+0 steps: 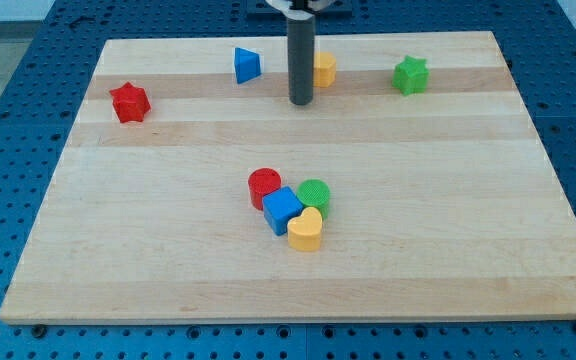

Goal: Nudge the red star a bit to the right

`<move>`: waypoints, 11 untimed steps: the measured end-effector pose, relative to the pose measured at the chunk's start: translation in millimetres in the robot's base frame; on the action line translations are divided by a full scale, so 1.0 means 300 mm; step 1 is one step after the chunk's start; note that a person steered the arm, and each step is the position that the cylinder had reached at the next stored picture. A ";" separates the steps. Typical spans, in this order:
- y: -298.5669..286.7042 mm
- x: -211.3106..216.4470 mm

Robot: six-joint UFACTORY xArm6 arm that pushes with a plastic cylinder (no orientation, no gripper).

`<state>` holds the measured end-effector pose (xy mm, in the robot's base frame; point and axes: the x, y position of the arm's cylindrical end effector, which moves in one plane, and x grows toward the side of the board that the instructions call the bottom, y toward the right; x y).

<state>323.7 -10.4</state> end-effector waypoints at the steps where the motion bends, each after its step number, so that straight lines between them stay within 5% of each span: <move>1: -0.253 0.008; 3: -0.476 0.011; 4: -0.573 -0.163; 7: -0.921 -0.114; 11: -0.690 0.172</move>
